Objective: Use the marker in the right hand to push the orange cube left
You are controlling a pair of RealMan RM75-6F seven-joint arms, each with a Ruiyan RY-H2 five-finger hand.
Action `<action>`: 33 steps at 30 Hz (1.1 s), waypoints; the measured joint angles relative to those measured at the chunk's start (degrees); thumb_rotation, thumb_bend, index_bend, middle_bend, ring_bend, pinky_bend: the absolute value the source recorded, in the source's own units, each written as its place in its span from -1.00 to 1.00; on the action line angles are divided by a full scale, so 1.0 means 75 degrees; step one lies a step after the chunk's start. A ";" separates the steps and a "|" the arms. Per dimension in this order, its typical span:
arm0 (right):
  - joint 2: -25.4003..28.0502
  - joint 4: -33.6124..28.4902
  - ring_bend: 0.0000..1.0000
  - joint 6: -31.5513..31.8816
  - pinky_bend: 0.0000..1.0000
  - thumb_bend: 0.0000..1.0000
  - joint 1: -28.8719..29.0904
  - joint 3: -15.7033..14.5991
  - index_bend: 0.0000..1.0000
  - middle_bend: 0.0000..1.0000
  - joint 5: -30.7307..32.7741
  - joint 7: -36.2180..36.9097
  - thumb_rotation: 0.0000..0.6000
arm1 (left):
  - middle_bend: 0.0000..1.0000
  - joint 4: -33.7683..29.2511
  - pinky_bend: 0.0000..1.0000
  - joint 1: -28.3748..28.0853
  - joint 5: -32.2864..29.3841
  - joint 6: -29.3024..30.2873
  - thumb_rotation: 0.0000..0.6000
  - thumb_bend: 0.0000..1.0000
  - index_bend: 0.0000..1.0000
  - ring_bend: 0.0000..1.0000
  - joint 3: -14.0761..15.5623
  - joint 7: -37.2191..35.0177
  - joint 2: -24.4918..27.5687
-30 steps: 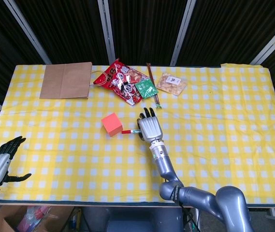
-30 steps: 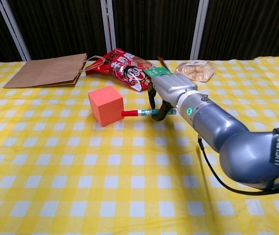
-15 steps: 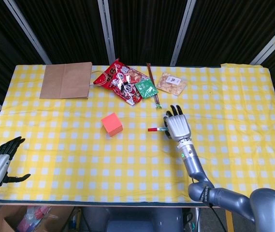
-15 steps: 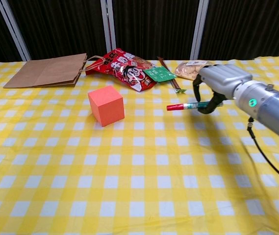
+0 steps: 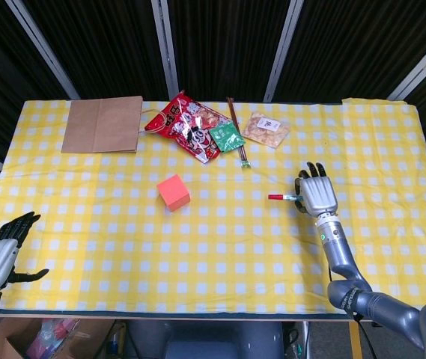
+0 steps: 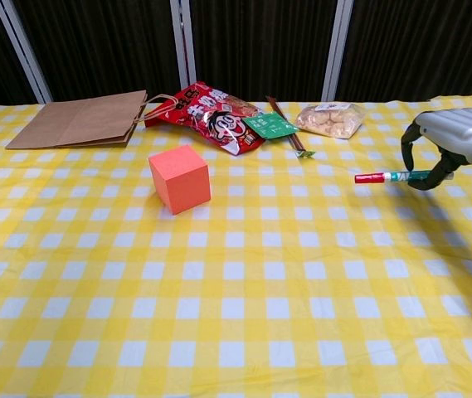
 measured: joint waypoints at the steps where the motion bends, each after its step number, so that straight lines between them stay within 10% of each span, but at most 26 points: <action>1: -0.0003 0.0084 -0.81 -0.0035 -0.81 0.07 -0.0023 -0.0029 0.38 -0.39 -0.0008 0.0038 1.00 | -1.00 0.0000 -1.00 -0.0003 -0.0021 -0.0005 1.00 -0.96 -1.00 -1.00 -0.0008 0.0021 -0.0010; 8: -0.0102 0.0630 -0.81 -0.0236 -0.81 0.07 -0.0121 -0.0131 0.30 -0.39 -0.0081 0.0244 1.00 | -1.00 -0.0007 -1.00 -0.0003 -0.0082 0.0001 1.00 -0.96 -1.00 -1.00 -0.0033 0.0104 -0.0040; 19: 0.0060 0.0457 -0.91 -0.0278 -0.83 0.07 -0.0223 -0.0165 -0.43 -0.50 -0.0005 -0.0053 1.00 | -1.00 0.0035 -1.00 0.0020 -0.0092 0.0066 1.00 -0.96 -1.00 -1.00 -0.0050 0.0191 -0.0082; 33: 0.1289 -0.1893 -1.00 0.0843 -0.91 0.07 -0.1000 -0.0306 -0.73 -0.73 -0.0224 -0.0231 1.00 | -1.00 0.0205 -1.00 0.0147 0.0119 0.0462 1.00 -0.96 -1.00 -1.00 -0.0060 0.0384 -0.0172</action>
